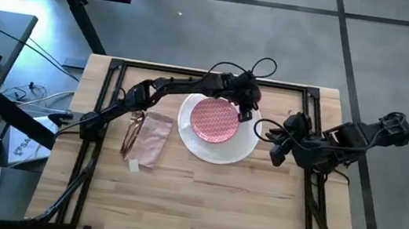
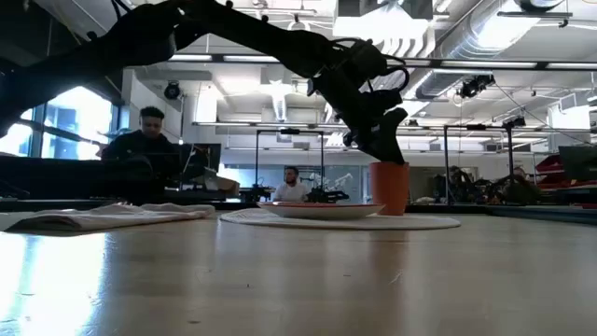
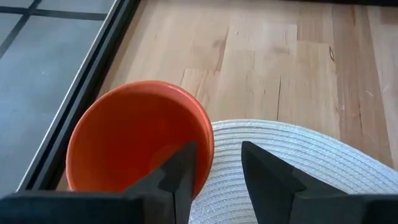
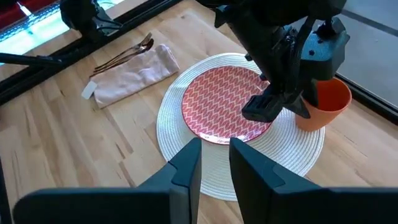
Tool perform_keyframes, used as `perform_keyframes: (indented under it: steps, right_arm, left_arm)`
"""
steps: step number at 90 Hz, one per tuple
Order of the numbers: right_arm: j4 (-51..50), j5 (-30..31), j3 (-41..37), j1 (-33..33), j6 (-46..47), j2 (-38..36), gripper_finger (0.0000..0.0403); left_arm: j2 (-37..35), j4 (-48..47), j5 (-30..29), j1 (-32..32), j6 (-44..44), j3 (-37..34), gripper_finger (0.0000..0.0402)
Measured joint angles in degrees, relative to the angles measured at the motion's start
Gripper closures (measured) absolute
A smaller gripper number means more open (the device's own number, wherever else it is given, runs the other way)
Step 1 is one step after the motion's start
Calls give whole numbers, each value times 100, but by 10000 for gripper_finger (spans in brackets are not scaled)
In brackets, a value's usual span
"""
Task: Set table place
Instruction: Put the cup onto the placemat, then fold the napkin
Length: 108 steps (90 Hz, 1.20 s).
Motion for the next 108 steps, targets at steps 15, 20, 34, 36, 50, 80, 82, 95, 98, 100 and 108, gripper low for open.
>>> perform_keyframes:
  steps: [15,20,34,36,50,80,82,95,98,100,108]
  right_arm:
    - [-2,0,0,2,0,0,341]
    - [-4,0,0,2,-1,0,341]
    - [-16,0,0,2,-2,-2,341]
    - [-19,0,0,2,-2,-2,341]
    - [-40,0,0,2,-2,-2,341]
    - [235,363,-501,-25,-531,-4,341]
    - [330,361,-605,-48,-584,-4,341]
    - [1331,147,-1370,-88,-937,-4,341]
    - [1666,44,-1570,-88,-1066,-2,341]
    - [1910,-24,-1706,-86,-1161,-4,341]
    - [3011,-264,-2290,-86,-1536,1,341]
  left_arm:
    - [-138,-3,4,0,-31,0,286]
    - [-175,-42,7,0,-61,0,285]
    - [-272,-135,10,7,-65,0,285]
    - [-289,-150,7,7,-67,0,285]
    - [-480,-258,-4,7,-7,0,285]
    - [-1531,-2044,-140,-48,495,0,286]
    - [-1611,-2299,-151,-48,522,0,286]
    - [-2003,-4103,-272,-42,446,0,286]
    - [-2092,-4426,-271,-44,370,-52,286]
    - [-2177,-4577,-273,-44,330,-134,286]
    - [-2621,-4836,-275,-53,67,-672,286]
